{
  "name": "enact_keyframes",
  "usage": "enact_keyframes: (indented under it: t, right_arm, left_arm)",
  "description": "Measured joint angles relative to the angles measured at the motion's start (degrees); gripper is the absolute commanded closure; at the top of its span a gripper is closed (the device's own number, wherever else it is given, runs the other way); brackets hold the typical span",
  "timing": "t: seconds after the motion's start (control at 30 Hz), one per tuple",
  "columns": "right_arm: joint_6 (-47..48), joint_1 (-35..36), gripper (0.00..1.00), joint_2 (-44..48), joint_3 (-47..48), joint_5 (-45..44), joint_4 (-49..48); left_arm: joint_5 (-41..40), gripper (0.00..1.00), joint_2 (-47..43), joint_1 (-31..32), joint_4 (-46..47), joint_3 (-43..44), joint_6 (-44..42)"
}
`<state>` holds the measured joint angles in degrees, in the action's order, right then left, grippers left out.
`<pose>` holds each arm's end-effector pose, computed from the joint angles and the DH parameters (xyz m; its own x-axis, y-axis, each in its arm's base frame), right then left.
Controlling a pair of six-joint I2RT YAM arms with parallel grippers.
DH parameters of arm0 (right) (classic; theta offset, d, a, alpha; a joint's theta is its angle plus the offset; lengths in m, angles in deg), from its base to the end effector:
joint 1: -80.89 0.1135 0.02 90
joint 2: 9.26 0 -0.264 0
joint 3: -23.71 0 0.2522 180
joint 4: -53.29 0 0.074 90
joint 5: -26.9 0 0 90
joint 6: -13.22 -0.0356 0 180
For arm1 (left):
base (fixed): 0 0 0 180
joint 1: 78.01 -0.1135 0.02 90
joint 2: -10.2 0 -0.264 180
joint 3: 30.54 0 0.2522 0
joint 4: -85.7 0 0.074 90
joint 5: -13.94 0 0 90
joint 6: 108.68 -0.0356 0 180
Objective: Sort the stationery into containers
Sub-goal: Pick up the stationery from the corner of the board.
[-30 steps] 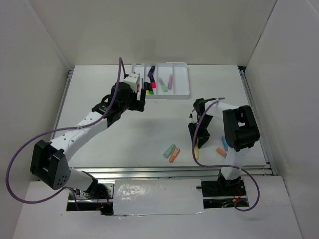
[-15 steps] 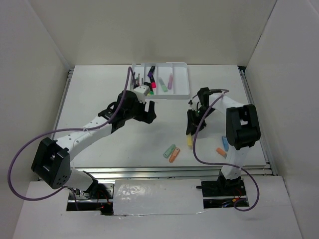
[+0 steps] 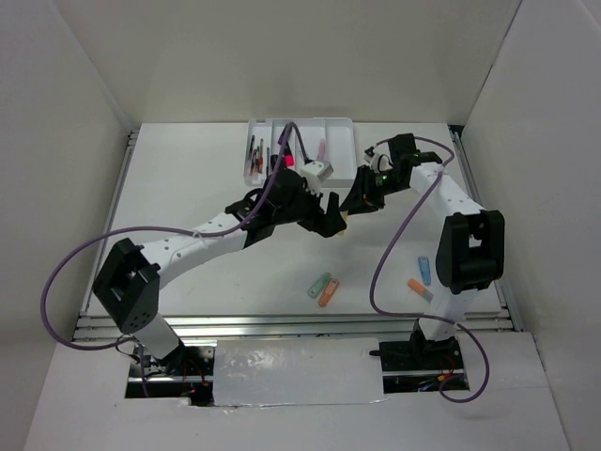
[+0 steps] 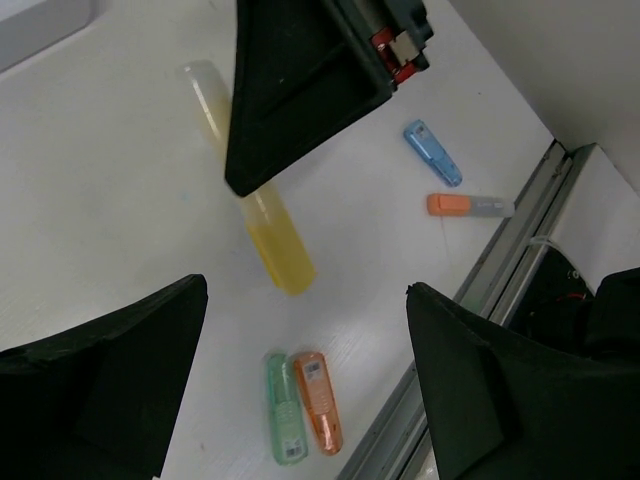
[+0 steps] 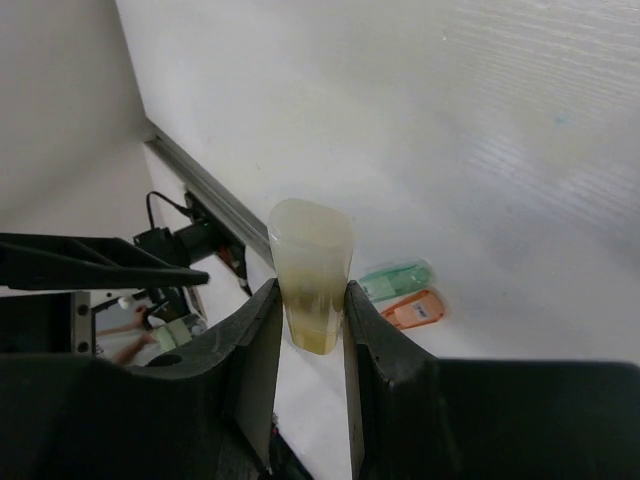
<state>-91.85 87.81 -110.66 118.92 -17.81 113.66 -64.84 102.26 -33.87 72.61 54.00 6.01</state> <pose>0.3566 0.0688 0.2542 -0.9745 0.0660 -0.2146 -0.1160 0.6702 0.7330 0.2689 -0.2706 0.3060 -0.5695 -0.0183 -0.8218 0.6339 0.6267 -0.4532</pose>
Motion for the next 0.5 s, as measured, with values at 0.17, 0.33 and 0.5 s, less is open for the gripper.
enact_keyframes:
  t: [0.17,0.33,0.5]
  right_arm:
    - [-1.9,0.0,1.0,0.9,-0.2,2.3,-0.8]
    - [-2.7,-0.2,1.0,4.8,-1.3,3.9,-2.1]
    - [-3.4,-0.5,1.0,6.8,-2.1,5.6,-3.5]
  left_arm:
    - [-0.5,0.1,4.0,1.0,-0.2,4.2,1.4]
    - [-2.7,0.12,5.5,1.0,-1.0,4.5,2.1]
    - [-3.9,0.25,5.8,1.1,-1.6,4.5,2.4]
